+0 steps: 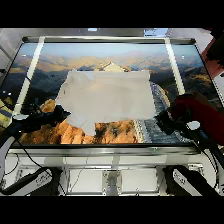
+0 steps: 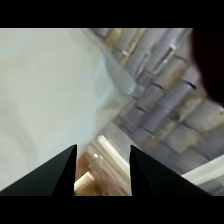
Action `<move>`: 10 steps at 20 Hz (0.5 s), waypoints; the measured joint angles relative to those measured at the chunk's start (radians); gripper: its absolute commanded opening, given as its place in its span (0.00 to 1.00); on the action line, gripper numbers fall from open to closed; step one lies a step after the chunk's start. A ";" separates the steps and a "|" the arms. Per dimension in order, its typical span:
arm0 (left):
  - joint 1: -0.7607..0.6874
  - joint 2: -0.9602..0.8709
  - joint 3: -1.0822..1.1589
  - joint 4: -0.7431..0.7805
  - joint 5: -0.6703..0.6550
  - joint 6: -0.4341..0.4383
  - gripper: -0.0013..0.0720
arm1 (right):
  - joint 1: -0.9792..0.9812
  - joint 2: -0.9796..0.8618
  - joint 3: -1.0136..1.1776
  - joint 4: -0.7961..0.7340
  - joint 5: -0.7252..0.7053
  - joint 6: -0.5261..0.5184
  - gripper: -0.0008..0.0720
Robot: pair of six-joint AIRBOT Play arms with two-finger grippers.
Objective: Fold the shirts.
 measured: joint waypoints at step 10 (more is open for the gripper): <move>0.000 0.000 0.000 0.000 0.006 0.001 0.03 | -0.006 -0.135 0.000 0.166 -0.156 -0.074 0.52</move>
